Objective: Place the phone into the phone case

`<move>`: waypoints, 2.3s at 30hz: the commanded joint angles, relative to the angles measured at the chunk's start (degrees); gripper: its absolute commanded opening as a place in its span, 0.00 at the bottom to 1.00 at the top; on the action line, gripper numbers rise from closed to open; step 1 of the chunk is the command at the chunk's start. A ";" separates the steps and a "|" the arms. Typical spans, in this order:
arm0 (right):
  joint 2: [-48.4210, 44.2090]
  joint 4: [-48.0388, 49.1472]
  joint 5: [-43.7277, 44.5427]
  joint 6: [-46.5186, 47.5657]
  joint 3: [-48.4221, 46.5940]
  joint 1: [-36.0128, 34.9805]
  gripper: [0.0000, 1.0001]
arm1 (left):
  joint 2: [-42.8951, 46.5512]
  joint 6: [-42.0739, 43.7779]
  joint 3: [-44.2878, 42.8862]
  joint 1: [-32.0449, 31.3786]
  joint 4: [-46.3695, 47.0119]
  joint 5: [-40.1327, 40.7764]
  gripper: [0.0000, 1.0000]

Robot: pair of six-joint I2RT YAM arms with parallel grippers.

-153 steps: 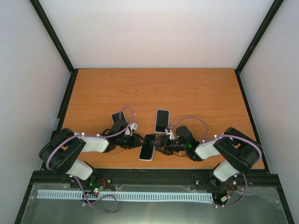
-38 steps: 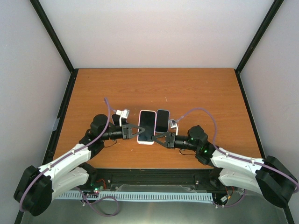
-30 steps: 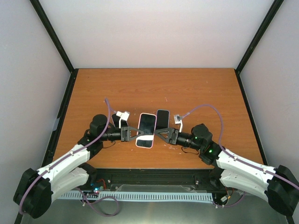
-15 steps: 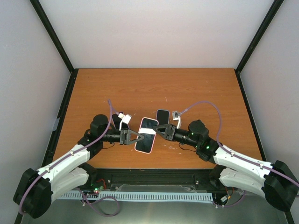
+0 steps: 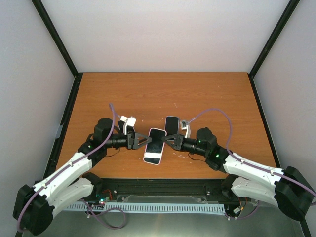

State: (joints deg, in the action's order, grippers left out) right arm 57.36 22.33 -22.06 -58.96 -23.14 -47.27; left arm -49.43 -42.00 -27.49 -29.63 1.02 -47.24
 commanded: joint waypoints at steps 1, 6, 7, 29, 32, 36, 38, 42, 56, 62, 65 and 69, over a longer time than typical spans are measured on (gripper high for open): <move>2.33 -0.74 0.38 3.26 -0.94 -0.11 0.03 | 3.91 4.13 -4.90 -0.07 -9.58 13.76 0.86; 11.13 -3.01 -0.74 6.40 -4.40 -0.11 0.03 | 8.10 6.01 -6.64 -0.08 -17.39 26.64 1.00; 13.30 -2.84 -1.34 6.82 -5.19 -0.11 0.03 | 8.88 6.39 -7.02 -0.08 -18.70 28.51 0.99; 43.42 -5.08 -9.74 12.28 -22.06 6.34 0.17 | 14.19 7.83 -5.16 -0.08 -19.70 30.57 0.99; 42.91 -8.81 -9.00 13.49 -23.22 6.78 0.27 | 13.95 7.64 -5.12 -0.08 -19.66 30.84 1.00; 39.74 -15.92 -6.43 16.32 -25.03 7.01 0.50 | 13.59 7.00 -5.46 -0.08 -20.47 32.10 0.99; 36.92 -20.50 -4.17 18.04 -25.72 7.10 0.59 | 13.45 6.65 -5.71 -0.05 -20.62 32.62 1.00; 30.88 -26.61 -0.61 20.68 -25.93 7.24 0.77 | 13.48 5.62 -5.87 -0.08 -20.58 33.47 0.99; -4.21 -49.94 22.52 22.81 -23.35 7.53 1.00 | 12.57 1.01 -14.63 -0.08 -25.31 39.97 1.00; -17.14 -56.80 25.24 23.02 -25.22 7.54 1.00 | 15.60 2.33 -17.26 -0.07 -22.53 38.71 0.99; -20.66 -59.04 25.51 22.63 -26.28 7.54 1.00 | 15.70 3.01 -19.12 -0.06 -23.08 39.13 0.99; -23.84 -59.38 25.26 21.50 -25.87 7.54 1.00 | 15.85 3.50 -20.16 -0.08 -23.34 39.05 0.99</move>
State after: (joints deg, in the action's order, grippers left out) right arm 35.70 -33.87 1.54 -36.47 -48.16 -39.88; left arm -34.00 -39.77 -45.04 -29.63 -22.76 -8.34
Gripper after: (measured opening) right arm 0.998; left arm 0.995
